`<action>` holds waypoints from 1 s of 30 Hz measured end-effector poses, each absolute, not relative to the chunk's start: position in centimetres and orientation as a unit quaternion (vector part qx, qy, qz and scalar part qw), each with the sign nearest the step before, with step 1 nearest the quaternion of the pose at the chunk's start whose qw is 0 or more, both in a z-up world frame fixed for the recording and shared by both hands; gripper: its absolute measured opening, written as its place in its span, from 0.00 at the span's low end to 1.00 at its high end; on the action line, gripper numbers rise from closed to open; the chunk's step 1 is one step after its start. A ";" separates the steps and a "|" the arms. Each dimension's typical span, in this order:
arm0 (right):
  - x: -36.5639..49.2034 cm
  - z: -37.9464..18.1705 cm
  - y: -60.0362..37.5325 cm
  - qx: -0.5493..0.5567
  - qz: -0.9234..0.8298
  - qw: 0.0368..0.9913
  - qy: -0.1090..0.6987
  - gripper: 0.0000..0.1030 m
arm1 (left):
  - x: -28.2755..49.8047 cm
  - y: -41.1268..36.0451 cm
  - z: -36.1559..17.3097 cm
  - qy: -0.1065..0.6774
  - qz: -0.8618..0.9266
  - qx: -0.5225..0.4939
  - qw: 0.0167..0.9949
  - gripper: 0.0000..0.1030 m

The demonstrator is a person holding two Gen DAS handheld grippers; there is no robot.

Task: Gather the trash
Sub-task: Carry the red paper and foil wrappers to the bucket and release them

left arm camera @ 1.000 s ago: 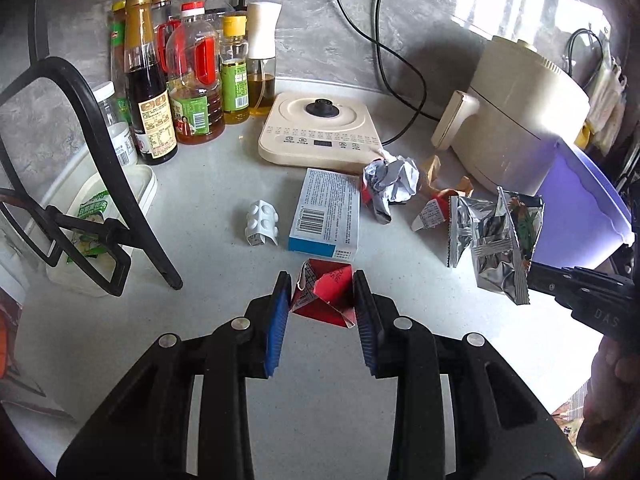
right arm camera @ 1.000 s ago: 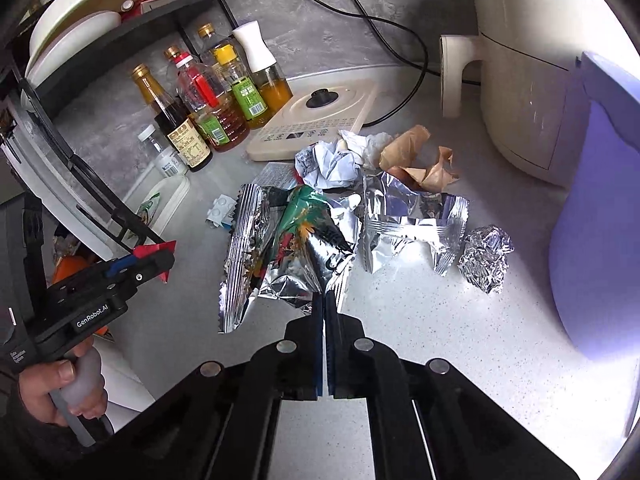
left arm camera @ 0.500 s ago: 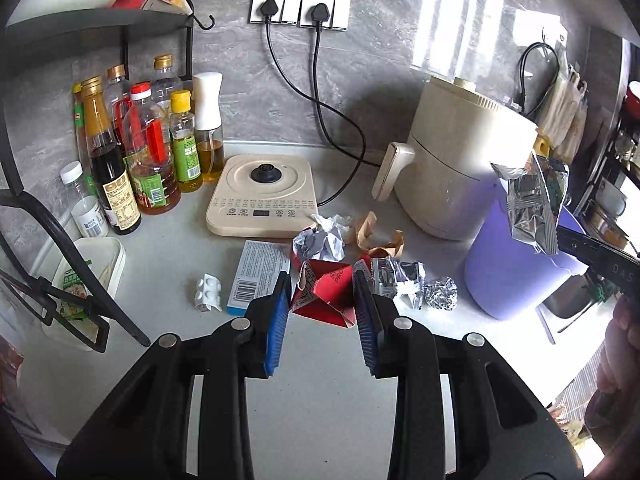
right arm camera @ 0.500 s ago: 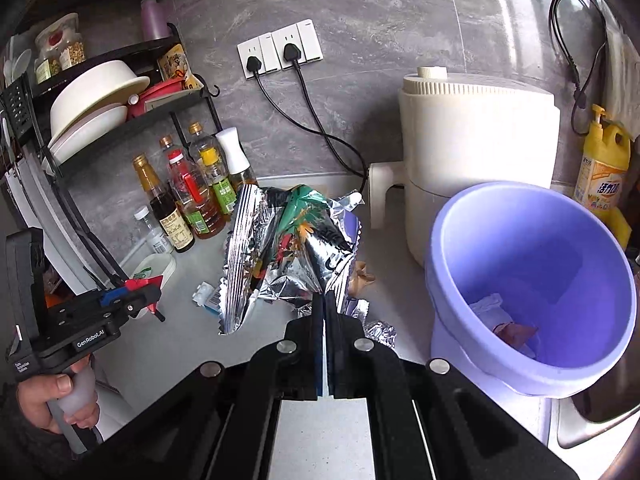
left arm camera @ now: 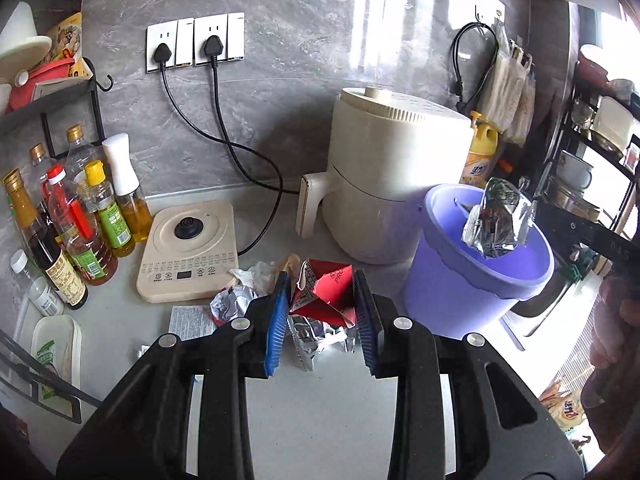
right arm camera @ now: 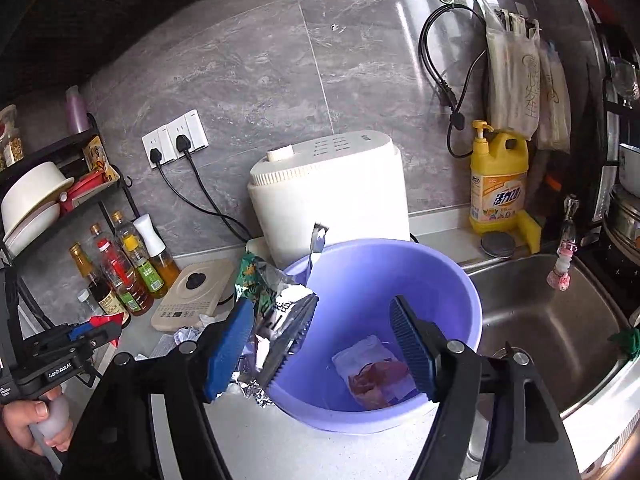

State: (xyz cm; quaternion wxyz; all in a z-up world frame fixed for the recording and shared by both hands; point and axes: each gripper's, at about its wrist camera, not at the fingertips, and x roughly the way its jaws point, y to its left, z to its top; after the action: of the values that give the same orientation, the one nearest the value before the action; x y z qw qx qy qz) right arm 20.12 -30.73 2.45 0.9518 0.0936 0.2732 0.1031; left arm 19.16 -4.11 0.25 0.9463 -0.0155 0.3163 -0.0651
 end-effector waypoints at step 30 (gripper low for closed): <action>14.3 1.8 -40.1 0.153 -0.036 0.951 0.266 0.67 | 25.4 -18.2 3.6 0.258 -0.260 0.044 0.929 0.91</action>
State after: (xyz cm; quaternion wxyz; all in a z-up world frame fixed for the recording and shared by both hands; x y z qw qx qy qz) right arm 14.32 -40.07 1.75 0.9512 0.1526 0.2657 -0.0359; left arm 25.43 -18.22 3.57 0.9294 0.0436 0.2581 -0.2603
